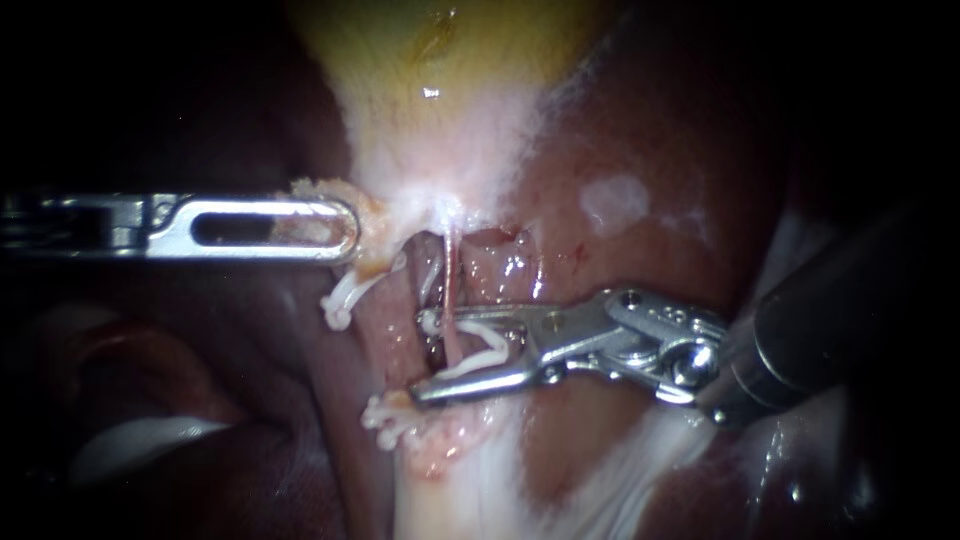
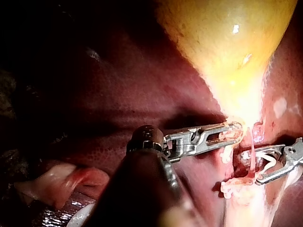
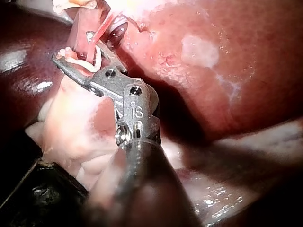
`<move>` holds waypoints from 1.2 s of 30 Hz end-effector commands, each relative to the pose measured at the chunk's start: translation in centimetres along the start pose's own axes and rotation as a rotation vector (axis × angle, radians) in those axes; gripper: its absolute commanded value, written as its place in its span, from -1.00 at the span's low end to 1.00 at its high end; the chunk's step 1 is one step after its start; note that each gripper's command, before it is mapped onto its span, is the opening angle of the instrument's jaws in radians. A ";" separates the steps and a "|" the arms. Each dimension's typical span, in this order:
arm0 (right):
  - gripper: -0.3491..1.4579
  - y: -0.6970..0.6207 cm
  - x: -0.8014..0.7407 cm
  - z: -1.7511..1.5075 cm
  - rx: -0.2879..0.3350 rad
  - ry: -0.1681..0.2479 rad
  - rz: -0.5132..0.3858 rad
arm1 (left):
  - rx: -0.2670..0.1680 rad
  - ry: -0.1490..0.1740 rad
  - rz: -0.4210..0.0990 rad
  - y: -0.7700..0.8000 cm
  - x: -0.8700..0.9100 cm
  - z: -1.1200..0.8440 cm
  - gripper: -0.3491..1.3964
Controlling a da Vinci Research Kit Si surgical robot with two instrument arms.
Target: Clipping first clip right tube
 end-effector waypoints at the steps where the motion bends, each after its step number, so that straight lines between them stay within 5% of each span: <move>1: -0.08 -0.01 0.00 0.00 0.009 0.003 0.008 | 0.000 0.000 0.000 0.00 0.00 0.00 -1.00; 12: -0.13 -0.06 -0.22 0.08 0.106 -0.003 0.087 | 0.001 0.001 0.000 0.02 -0.01 -0.01 -1.00; 28: -0.29 0.03 -0.25 0.08 0.091 -0.002 0.138 | 0.001 0.001 0.001 0.04 -0.01 -0.01 -1.00; 31: -0.45 0.04 -0.26 0.05 0.092 -0.004 0.155 | 0.001 0.001 0.001 0.04 -0.01 -0.01 -1.00; 36: -1.00 0.05 -0.27 0.01 0.083 -0.001 0.154 | 0.002 0.001 0.001 0.05 -0.01 -0.01 -1.00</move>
